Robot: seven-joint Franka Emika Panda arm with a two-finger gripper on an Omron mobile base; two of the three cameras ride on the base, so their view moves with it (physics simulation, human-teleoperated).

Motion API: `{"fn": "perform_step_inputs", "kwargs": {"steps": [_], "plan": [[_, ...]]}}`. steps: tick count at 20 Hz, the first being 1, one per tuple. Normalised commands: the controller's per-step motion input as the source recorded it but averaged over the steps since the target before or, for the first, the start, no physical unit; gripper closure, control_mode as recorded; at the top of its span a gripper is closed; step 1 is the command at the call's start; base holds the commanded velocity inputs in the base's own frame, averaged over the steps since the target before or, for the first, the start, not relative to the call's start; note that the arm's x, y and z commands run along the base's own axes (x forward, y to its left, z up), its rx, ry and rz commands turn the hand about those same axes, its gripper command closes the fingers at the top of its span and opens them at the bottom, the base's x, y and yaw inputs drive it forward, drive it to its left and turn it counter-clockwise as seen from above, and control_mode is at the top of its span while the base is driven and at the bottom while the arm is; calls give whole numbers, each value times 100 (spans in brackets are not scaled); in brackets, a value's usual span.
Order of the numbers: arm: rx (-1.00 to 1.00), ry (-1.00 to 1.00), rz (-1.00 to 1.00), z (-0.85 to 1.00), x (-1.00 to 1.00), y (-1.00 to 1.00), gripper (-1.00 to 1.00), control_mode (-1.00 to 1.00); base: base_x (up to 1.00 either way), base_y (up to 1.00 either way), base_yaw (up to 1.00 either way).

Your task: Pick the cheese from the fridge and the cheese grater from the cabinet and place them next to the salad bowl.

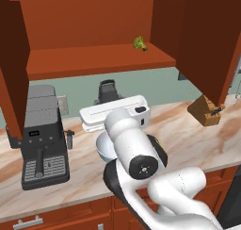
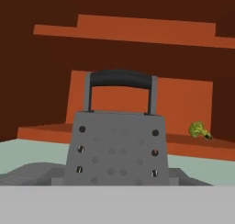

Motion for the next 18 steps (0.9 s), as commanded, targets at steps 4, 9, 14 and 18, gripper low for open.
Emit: {"fn": "perform_step_inputs", "kwargs": {"steps": [4, 9, 14, 18], "plan": [[0, -5, 0, -32, -5, 0, 100, -100, 0, 0, 0], [7, -5, 1, -29, -3, 0, 100, -100, 0, 0, 0], [8, 1, 0, -50, -25, 0, 100, -100, 0, 0, 0], [7, 0, -3, -55, -27, 0, 100, -100, 0, 0, 0]]}}
